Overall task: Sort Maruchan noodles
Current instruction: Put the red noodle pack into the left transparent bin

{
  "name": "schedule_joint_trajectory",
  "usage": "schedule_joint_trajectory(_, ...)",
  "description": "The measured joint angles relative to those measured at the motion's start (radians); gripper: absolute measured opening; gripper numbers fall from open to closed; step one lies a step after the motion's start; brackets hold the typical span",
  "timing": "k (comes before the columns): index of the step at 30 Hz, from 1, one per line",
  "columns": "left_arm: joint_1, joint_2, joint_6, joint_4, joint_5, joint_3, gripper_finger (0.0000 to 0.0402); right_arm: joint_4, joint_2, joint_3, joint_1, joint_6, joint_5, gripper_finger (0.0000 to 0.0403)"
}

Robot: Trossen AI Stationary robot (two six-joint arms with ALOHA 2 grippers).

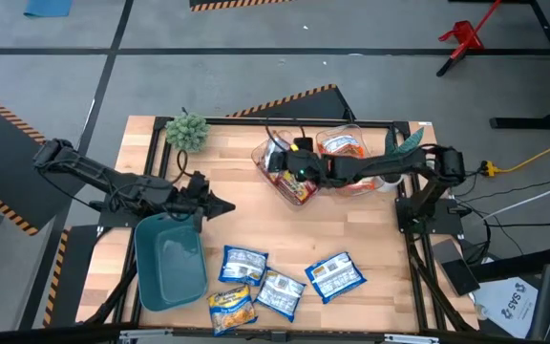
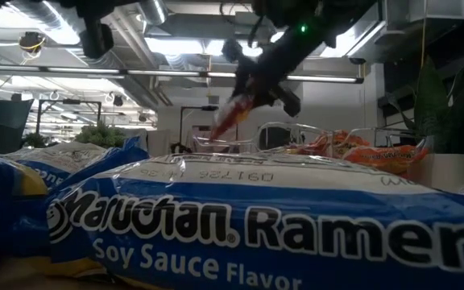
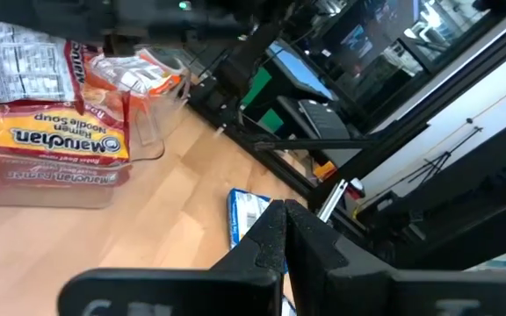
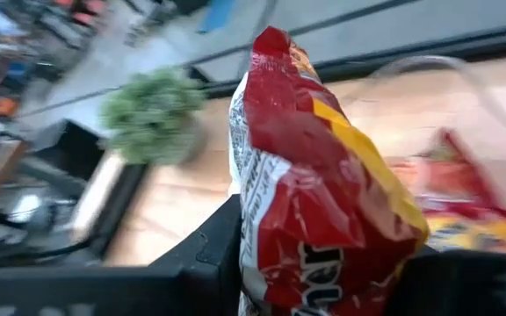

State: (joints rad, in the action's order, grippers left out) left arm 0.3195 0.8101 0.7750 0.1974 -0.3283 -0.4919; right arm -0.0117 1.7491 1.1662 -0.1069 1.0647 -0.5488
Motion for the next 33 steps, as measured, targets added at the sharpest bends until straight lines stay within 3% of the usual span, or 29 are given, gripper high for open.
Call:
schedule_joint_trajectory(12, 0.000, 0.002, -0.001, -0.060, -0.043, -0.001, 0.0000, -0.086, 0.117, -0.001, -0.044, 0.091, 0.022, 0.0115)
schedule_joint_trajectory(20, 0.000, 0.002, 0.000, -0.063, -0.048, -0.001, 0.0000, -0.097, 0.147, -0.001, -0.044, 0.029, 0.048, 0.0122)
schedule_joint_trajectory(30, 0.000, 0.002, -0.001, -0.066, -0.054, -0.001, 0.0000, -0.007, 0.144, 0.000, -0.051, -0.077, 0.067, 0.0260)
schedule_joint_trajectory(33, 0.000, 0.002, 0.000, -0.077, -0.054, -0.001, 0.0000, 0.055, 0.117, 0.000, -0.073, -0.126, 0.105, 0.0281)
